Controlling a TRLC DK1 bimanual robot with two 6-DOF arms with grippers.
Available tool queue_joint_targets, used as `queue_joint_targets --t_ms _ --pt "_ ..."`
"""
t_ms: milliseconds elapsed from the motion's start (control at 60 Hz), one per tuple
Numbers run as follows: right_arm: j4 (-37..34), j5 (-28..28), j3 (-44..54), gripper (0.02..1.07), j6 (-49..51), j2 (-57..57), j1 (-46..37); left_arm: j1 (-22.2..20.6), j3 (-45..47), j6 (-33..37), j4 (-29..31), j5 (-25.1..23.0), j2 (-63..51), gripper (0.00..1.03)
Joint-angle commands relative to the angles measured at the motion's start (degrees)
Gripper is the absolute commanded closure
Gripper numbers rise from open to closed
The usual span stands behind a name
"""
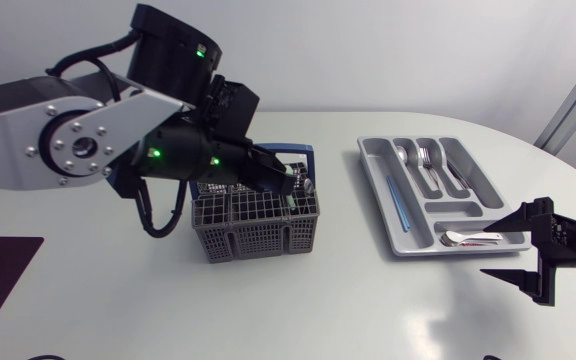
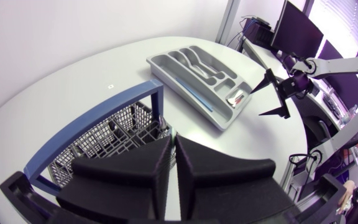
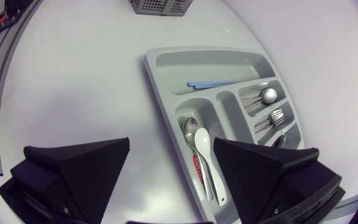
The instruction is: Unload the cutlery basket into the drawer organizer.
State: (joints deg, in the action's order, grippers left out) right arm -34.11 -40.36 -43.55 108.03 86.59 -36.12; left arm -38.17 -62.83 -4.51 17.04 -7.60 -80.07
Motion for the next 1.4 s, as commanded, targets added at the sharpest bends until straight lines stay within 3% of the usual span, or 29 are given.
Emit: queue_joint_targets --t_ms 0,200,483,733,867,1067,1383 --pt "-0.2 -0.9 1.7 0.09 0.2 -1.3 0.1 2.0 1.1 -0.1 0.4 -2.3 1.5 0.97" --pt "-2.0 -3.4 2.2 0.09 0.6 -4.8 -0.5 6.0 0.2 -0.7 2.0 -11.2 2.7 0.97" --pt "-4.3 -6.6 2.4 0.09 0.7 -9.2 -0.4 8.4 -1.2 0.0 4.1 -18.0 6.9 0.97" --pt "-10.3 -8.5 0.1 0.09 0.6 -10.5 0.5 8.8 -1.9 1.0 5.4 -21.1 8.2 0.97" --pt "-18.7 -10.6 -3.5 0.09 0.7 -10.0 2.2 8.5 -3.8 3.6 6.3 -25.4 6.2 0.97" --pt "-30.8 -12.6 -8.3 0.09 1.0 -9.9 9.1 8.1 -13.8 16.3 17.3 -37.1 -3.9 0.97" --pt "-42.7 -13.6 -18.9 0.09 0.8 -0.5 21.5 1.5 -22.3 36.9 31.1 -41.3 -12.7 0.98"
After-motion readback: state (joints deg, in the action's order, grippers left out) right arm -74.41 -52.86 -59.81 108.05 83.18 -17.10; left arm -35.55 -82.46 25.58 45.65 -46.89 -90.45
